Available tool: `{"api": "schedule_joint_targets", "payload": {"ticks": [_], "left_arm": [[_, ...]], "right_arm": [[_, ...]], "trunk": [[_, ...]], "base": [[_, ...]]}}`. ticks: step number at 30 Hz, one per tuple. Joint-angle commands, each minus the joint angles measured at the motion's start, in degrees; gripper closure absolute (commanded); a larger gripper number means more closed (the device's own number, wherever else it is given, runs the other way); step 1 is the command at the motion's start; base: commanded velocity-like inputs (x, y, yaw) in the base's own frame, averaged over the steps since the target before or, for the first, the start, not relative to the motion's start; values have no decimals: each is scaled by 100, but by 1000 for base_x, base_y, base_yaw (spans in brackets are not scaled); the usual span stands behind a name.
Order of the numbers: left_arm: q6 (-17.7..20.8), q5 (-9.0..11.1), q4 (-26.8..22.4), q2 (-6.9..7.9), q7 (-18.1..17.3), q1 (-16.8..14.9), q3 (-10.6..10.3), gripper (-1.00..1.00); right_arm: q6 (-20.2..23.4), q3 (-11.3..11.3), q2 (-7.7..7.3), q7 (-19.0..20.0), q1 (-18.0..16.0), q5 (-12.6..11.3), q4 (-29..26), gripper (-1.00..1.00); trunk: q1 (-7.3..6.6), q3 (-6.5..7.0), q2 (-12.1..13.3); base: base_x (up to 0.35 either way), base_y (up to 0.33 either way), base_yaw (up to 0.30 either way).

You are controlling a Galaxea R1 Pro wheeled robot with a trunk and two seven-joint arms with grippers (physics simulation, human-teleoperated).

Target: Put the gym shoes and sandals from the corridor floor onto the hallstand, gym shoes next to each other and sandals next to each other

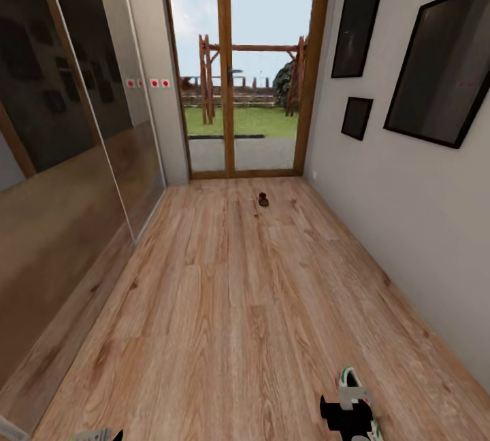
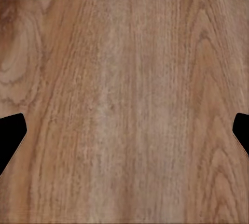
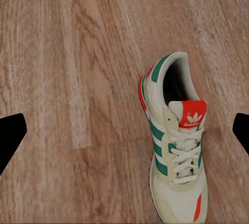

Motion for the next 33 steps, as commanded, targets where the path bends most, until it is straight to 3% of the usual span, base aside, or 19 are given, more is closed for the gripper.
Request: {"api": "schedule_joint_targets", "payload": {"ticks": [1, 18, 33], "left_arm": [[-24, -60, 5, 0, -21, -6, 50, -100], [-24, -64, 5, -2, -21, -5, 51, -100], [-24, -65, 5, 2, -21, -3, 50, -100]], "right_arm": [[-15, -46, 2, -25, -4, 61, 6, -100], [-8, -46, 3, -22, -4, 60, 6, -100], [-8, -46, 3, -17, -4, 61, 6, -100]], "trunk": [[2, -5, -2], [2, -5, -2], [2, -5, -2]], "base": [[335, 73, 0], [294, 185, 0], [331, 70, 0]]}}
